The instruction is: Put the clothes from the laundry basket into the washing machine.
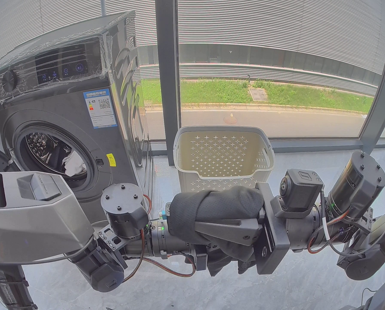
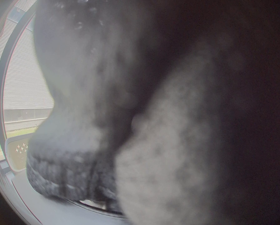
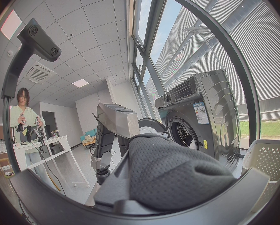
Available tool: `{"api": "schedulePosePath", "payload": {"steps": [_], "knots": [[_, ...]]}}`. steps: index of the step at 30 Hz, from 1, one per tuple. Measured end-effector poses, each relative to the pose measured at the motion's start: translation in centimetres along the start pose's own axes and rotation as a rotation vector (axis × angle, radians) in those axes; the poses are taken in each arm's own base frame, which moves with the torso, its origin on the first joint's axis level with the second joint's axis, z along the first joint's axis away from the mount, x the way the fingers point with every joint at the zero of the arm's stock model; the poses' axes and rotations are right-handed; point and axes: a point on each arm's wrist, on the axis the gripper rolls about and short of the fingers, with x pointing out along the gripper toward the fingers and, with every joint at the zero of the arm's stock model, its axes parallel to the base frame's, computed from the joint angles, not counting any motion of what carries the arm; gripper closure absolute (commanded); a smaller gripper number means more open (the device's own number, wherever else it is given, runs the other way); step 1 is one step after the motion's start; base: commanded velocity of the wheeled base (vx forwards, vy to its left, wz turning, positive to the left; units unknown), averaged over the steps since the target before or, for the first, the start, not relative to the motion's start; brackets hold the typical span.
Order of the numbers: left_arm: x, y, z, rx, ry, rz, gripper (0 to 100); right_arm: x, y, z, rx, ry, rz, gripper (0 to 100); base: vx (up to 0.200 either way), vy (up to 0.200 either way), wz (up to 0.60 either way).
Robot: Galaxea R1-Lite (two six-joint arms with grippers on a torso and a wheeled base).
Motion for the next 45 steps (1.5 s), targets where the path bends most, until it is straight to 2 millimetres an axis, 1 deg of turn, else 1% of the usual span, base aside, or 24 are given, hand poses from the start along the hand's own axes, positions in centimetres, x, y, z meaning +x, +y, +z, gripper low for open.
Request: {"api": "schedulePosePath", "payload": {"steps": [7, 8, 12, 16, 18, 22, 27, 32, 35, 37, 41, 45], "knots": [[-0.4, 0.0, 1.0, -0.008, -0.024, 0.056, 100, -0.8, -1.0, 0.2, -0.003, -0.004, -0.044, 100, 0.000, 0.000, 0.00], [-0.5, 0.1, 1.1, -0.008, -0.027, 0.066, 100, -1.0, -1.3, 0.2, -0.004, -0.005, -0.054, 0, 0.000, 0.000, 0.00], [-1.2, 0.4, 1.7, -0.006, -0.042, 0.100, 100, -1.5, -1.9, 0.3, -0.004, -0.006, -0.081, 0, 0.000, 0.000, 0.00], [-1.9, 0.9, 2.1, 0.000, -0.048, 0.128, 100, -1.9, -2.1, 0.3, 0.008, -0.006, -0.099, 0, 0.000, 0.000, 0.00], [-2.2, 1.1, 2.2, 0.001, -0.050, 0.142, 100, -2.5, -2.2, 0.0, 0.020, 0.004, -0.115, 0, 0.000, 0.000, 0.00], [-3.0, 1.6, 2.3, 0.003, -0.052, 0.170, 100, -4.5, -1.9, -1.0, 0.077, 0.039, -0.168, 0, 0.000, 0.000, 0.00], [-4.6, 2.2, 2.6, 0.005, -0.053, 0.221, 100, -8.3, -1.3, -2.3, 0.158, 0.081, -0.273, 0, 0.000, 0.000, 0.00], [-7.9, 3.2, 3.0, -0.002, -0.051, 0.342, 100, -12.4, -0.6, -2.8, 0.198, 0.079, -0.409, 0, 0.000, 0.000, 0.00], [-10.5, 3.5, 3.2, -0.019, -0.052, 0.450, 100, -14.4, -0.2, -2.5, 0.192, 0.055, -0.489, 0, 0.000, 0.000, 0.00], [-12.0, 3.4, 3.4, -0.030, -0.055, 0.509, 100, -15.3, -0.1, -2.3, 0.183, 0.039, -0.528, 0, 0.000, 0.000, 0.00], [-14.8, 1.8, 3.4, -0.080, -0.044, 0.622, 100, -16.7, 0.3, -1.8, 0.160, 0.007, -0.599, 0, 0.000, 0.000, 0.00], [-17.6, -0.6, 2.7, -0.169, -0.019, 0.753, 100, -17.6, 0.5, -1.4, 0.140, -0.016, -0.646, 0, 0.000, 0.000, 0.00]]}}
